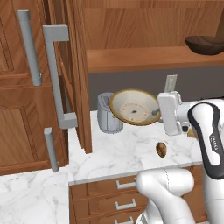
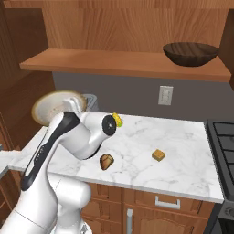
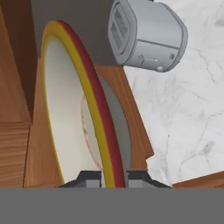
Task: Pick both bowls and place them on the counter. Then place the bread in one bowl and place the cake in the other bowl.
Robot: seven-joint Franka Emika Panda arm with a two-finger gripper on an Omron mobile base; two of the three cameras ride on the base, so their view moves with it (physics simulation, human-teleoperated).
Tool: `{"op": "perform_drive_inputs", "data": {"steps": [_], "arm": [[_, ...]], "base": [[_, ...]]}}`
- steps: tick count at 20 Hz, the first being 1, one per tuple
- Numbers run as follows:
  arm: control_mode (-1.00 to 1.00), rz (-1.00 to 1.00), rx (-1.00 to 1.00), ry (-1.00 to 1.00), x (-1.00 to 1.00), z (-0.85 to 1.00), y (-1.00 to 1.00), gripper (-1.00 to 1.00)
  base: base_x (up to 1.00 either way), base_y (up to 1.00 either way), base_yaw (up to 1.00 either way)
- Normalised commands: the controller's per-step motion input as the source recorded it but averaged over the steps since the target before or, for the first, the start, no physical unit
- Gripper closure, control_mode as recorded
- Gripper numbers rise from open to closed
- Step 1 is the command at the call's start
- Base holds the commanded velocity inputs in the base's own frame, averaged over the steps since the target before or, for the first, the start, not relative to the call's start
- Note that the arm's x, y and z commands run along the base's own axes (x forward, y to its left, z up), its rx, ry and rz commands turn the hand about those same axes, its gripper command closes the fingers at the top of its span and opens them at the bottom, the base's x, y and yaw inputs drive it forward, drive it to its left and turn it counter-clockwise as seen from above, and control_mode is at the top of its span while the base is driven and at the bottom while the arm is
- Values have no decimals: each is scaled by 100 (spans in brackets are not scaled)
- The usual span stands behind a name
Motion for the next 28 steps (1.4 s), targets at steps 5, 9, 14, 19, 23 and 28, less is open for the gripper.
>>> {"op": "perform_drive_inputs", "data": {"steps": [5, 9, 14, 19, 23, 28], "arm": [[-100, 4, 0, 5, 25, -45, 0, 100], [-100, 6, 0, 1, 24, -49, 0, 100], [-100, 11, 0, 10, 17, -56, 25, 100], [-100, 14, 0, 12, 29, -39, 6, 100], [-100, 16, 0, 14, 27, -43, 10, 100], [-100, 17, 0, 10, 20, -38, 15, 100]], "base": [[0, 0, 0], [0, 0, 0], [0, 0, 0], [0, 0, 0], [0, 0, 0], [0, 0, 0]]}}
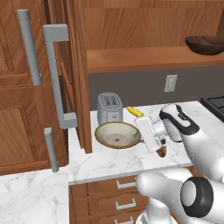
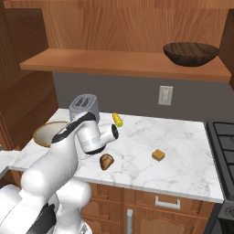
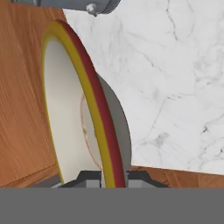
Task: Pick both bowls and place them on the counter. Then place the bread in one bowl and place the cake in the other bowl.
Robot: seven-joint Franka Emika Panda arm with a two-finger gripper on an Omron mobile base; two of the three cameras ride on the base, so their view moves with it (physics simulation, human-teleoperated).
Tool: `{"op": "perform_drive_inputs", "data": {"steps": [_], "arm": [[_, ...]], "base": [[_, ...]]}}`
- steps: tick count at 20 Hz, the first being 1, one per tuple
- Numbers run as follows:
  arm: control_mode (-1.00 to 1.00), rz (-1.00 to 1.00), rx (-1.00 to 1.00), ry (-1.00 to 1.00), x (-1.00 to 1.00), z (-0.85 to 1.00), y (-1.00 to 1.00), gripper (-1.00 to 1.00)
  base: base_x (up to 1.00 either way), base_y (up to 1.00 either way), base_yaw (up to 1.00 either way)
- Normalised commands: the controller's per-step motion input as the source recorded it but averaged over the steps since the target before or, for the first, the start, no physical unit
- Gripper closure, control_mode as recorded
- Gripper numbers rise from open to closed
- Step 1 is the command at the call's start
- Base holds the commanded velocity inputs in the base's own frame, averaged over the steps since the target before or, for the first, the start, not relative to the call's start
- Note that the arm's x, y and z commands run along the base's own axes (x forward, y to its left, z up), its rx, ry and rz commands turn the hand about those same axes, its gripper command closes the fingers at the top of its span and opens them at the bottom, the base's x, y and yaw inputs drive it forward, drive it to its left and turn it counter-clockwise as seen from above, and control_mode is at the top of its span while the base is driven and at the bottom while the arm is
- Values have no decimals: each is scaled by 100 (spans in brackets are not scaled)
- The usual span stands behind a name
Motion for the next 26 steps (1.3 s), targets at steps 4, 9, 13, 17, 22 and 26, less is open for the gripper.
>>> {"op": "perform_drive_inputs", "data": {"steps": [4, 9, 13, 17, 22, 26], "arm": [[-100, 18, 0, 6, 3, -39, 24, 100], [-100, 16, 0, 6, 14, -30, 16, 100], [-100, 12, 0, 3, 30, -17, 8, 100], [-100, 10, 0, 0, 21, -15, 12, 100], [-100, 7, 0, 0, 6, -36, 21, 100], [-100, 1, 0, 0, 21, -33, 10, 100]], "base": [[0, 0, 0], [0, 0, 0], [0, 0, 0], [0, 0, 0], [0, 0, 0], [0, 0, 0]]}}
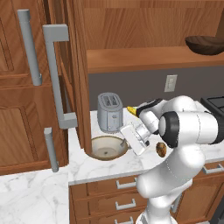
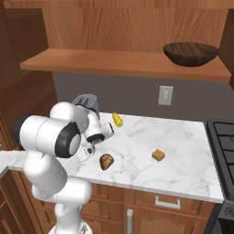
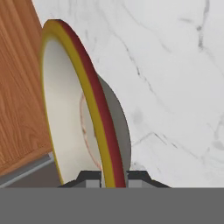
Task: Pick both bowls and place them on the counter. Then place the bread in one bowl and place the cake in the other bowl.
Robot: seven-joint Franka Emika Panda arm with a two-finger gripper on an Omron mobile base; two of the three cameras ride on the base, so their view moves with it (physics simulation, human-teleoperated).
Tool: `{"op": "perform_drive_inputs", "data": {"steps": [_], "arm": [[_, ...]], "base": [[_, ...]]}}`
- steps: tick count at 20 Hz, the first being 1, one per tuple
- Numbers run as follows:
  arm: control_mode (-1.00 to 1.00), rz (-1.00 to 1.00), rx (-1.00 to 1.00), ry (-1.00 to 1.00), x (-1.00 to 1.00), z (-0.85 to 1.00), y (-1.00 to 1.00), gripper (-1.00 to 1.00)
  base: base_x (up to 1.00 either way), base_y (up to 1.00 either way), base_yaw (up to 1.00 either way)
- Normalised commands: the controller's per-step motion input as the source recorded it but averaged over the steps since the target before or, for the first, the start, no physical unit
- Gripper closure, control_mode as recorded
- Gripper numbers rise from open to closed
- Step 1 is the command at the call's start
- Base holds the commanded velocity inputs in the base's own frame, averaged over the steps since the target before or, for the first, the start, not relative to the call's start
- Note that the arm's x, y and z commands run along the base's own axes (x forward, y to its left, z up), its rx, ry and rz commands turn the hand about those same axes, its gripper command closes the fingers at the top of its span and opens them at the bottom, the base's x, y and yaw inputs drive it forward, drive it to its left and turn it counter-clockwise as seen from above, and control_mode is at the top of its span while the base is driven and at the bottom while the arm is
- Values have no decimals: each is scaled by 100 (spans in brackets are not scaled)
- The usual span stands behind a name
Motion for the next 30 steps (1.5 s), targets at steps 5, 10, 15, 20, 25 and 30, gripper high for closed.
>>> {"op": "perform_drive_inputs", "data": {"steps": [5, 10, 15, 20, 25, 30], "arm": [[-100, 0, 0, 0, 21, -21, 1, 100], [-100, 1, 0, 0, 4, -20, 9, 100], [-100, 1, 0, 0, -2, -32, 10, 100], [-100, 2, 0, -1, 0, -39, 7, 100], [-100, 4, 0, -2, -11, -33, 3, -100], [-100, 2, 0, -5, -15, -4, 0, -100]], "base": [[0, 0, 0], [0, 0, 0], [0, 0, 0], [0, 0, 0], [0, 0, 0], [0, 0, 0]]}}
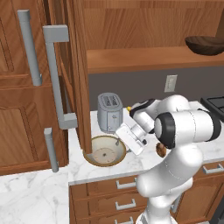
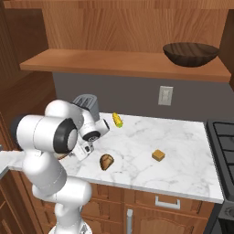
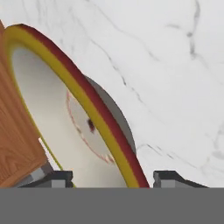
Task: Pick both bowls and place them on the counter. Then place the bread in one bowl and place the cake in the other bowl.
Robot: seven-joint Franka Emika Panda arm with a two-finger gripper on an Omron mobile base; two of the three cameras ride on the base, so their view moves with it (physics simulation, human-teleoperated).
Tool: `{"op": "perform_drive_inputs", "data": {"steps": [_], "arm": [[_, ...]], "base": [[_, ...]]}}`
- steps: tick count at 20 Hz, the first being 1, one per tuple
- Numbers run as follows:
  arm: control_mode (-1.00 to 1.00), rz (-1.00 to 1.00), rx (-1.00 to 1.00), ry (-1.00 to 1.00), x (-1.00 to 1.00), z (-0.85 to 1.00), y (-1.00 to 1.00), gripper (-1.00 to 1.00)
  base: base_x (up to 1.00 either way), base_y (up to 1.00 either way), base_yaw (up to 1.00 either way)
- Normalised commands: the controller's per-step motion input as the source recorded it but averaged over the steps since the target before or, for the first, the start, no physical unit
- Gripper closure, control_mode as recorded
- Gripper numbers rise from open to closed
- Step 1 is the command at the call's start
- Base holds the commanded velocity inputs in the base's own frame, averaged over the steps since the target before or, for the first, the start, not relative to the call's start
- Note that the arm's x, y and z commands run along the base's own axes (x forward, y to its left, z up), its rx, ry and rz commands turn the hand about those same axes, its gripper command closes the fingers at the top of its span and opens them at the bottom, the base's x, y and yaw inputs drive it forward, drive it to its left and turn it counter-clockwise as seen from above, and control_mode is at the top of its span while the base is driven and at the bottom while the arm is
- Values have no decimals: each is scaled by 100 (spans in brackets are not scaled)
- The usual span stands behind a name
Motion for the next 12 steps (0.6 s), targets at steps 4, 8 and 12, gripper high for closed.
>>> {"op": "perform_drive_inputs", "data": {"steps": [4, 8, 12], "arm": [[-100, 0, 0, -6, -15, 3, 0, -100], [-100, 0, 0, -7, -12, 10, -1, -100], [-100, 0, 0, -8, -17, 25, -6, -100]], "base": [[0, 0, 0], [0, 0, 0], [0, 0, 0]]}}
